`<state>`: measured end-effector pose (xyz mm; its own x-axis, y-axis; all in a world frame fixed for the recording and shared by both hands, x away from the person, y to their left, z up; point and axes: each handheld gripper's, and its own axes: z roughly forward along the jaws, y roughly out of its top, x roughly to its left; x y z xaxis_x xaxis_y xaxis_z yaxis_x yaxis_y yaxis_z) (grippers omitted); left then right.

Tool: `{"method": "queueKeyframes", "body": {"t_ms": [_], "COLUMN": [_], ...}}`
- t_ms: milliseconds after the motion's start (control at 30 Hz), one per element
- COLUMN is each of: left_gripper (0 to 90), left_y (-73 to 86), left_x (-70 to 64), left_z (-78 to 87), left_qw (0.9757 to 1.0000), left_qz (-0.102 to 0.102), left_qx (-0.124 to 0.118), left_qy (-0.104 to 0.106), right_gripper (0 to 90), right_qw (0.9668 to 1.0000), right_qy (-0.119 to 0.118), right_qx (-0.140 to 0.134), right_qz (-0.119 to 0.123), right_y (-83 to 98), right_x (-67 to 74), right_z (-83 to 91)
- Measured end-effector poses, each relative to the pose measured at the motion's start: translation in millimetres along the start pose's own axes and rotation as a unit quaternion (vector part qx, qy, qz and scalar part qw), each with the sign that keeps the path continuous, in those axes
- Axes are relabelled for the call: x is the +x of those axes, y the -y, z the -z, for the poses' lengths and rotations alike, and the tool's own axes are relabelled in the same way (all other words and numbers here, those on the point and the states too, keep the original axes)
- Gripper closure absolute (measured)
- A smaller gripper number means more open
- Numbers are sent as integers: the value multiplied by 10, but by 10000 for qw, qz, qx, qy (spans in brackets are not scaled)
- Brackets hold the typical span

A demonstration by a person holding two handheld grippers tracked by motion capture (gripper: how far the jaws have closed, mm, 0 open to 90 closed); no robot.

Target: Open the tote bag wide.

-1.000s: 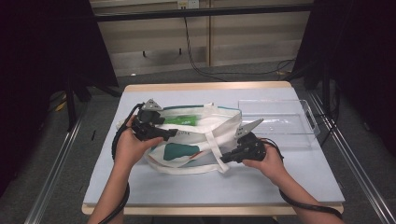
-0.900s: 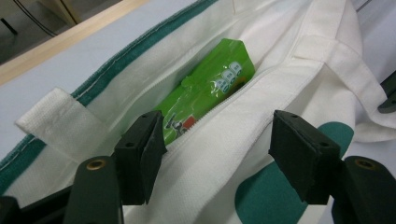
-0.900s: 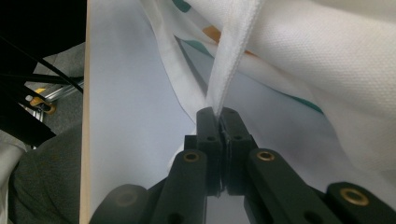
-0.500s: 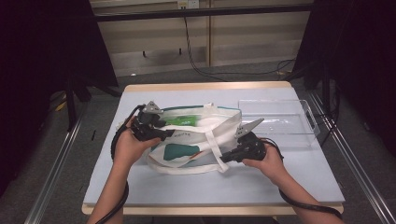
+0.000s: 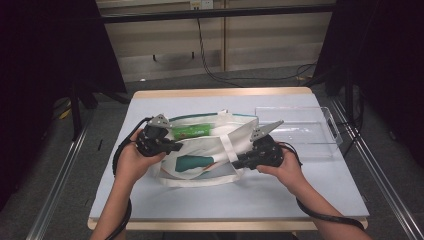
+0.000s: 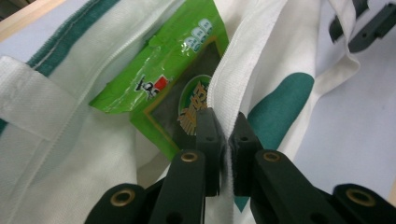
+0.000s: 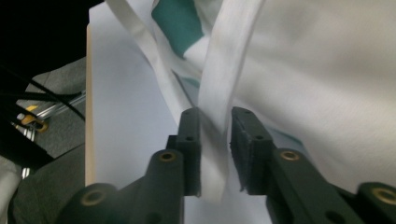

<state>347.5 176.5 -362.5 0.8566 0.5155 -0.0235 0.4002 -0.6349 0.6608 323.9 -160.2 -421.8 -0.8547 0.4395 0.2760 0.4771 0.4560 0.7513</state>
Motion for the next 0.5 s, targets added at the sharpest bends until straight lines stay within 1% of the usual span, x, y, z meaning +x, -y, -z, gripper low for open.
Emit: {"method": "queueKeyframes", "body": {"t_ms": [33, 67, 100, 133, 167, 200, 233, 267, 333, 367, 400, 433, 467, 500], "left_gripper": [860, 860, 860, 860, 860, 860, 860, 860, 860, 860, 860, 860, 860, 860], "left_y": [9, 16, 15, 12, 7, 3, 4, 3, 5, 7, 9, 12, 9, 19], "left_x": [-15, -31, -36, -45, -53, -54, -59, -54, -48, -37, -34, -34, -36, -48], "left_z": [-2, -10, -9, -9, -16, -18, -19, -23, -19, -16, -13, -13, -3, -17], "left_qw": [10000, 10000, 10000, 9999, 9999, 9999, 9999, 9999, 9999, 9997, 9996, 9996, 9996, 9999], "left_qz": [-6, 13, -55, -108, -145, -151, -106, -138, -148, -217, -244, -257, -253, -143], "left_qx": [0, -22, 18, 60, 52, 52, 44, 31, 66, 91, 105, 107, 148, 30], "left_qy": [-24, -43, -15, -35, -26, -6, 2, -22, -31, -22, -16, -7, -13, 23], "right_gripper": [584, 578, 567, 547, 545, 546, 546, 546, 553, 571, 593, 609, 632, 676], "right_qw": [10000, 9999, 9999, 9998, 9997, 9997, 9997, 9996, 9994, 9992, 9991, 9990, 9988, 9986], "right_qy": [74, 92, 119, 162, 164, 147, 159, 197, 226, 261, 269, 266, 255, 262], "right_qx": [-36, -87, -90, -95, -143, -162, -157, -163, -203, -215, -236, -243, -276, -299], "right_qz": [-27, -39, -30, -33, -77, -68, -96, -114, -166, -207, -207, -262, -298, -339], "right_y": [-25, -50, -76, -103, -133, -163, -193, -221, -264, -280, -293, -305, -314, -323], "right_x": [0, -1, 2, 0, 2, -1, 1, 0, -15, -21, -31, -37, -48, -54], "right_z": [13, 24, 32, 39, 44, 43, 39, 32, 9, -4, -21, -34, -46, -53]}}
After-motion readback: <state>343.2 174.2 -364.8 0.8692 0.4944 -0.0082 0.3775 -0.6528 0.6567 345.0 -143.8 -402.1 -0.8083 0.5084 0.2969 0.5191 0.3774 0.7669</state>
